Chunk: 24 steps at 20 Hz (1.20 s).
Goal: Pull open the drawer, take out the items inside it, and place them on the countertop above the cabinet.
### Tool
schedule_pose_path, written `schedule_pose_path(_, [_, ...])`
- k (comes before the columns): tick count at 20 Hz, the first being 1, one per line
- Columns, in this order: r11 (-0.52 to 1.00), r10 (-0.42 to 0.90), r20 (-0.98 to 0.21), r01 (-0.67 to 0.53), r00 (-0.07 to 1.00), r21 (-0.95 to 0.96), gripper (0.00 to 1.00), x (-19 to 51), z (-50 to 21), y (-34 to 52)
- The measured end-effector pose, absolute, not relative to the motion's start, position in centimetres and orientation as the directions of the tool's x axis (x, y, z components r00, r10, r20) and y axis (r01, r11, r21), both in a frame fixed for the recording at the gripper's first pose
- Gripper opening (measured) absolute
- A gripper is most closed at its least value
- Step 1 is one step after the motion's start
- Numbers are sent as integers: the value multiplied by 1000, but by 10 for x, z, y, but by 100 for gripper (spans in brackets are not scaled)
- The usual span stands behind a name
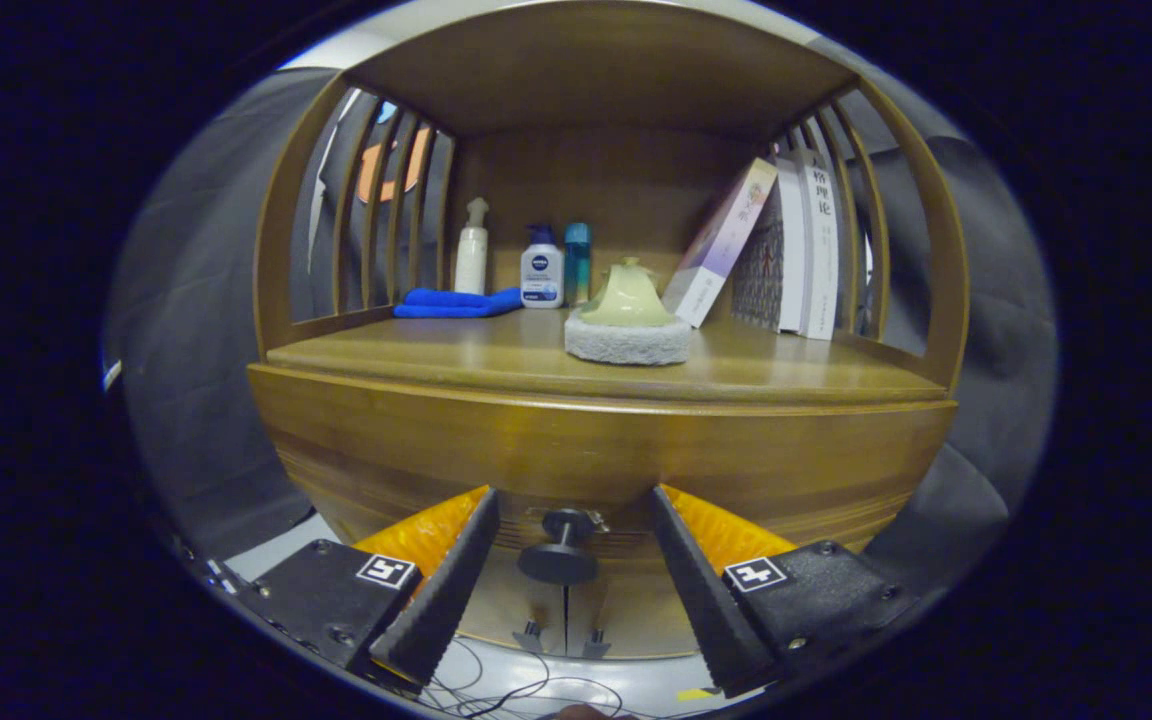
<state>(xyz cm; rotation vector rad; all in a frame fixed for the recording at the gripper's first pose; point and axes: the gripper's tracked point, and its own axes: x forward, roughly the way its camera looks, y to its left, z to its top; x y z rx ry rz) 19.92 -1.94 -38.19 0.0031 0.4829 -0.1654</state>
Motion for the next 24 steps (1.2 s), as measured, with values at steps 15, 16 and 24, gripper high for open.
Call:
schedule_pose_path(15, [999, -28, -327, 19, 945, -31, 95, 161, -256, 1])
schedule_pose_path(16, [1000, -7, -314, 0, 950, -22, 95, 153, -239, 5])
schedule_pose_path(24, [997, 77, -198, -73, 977, 28, 96, 98, -78, -6])
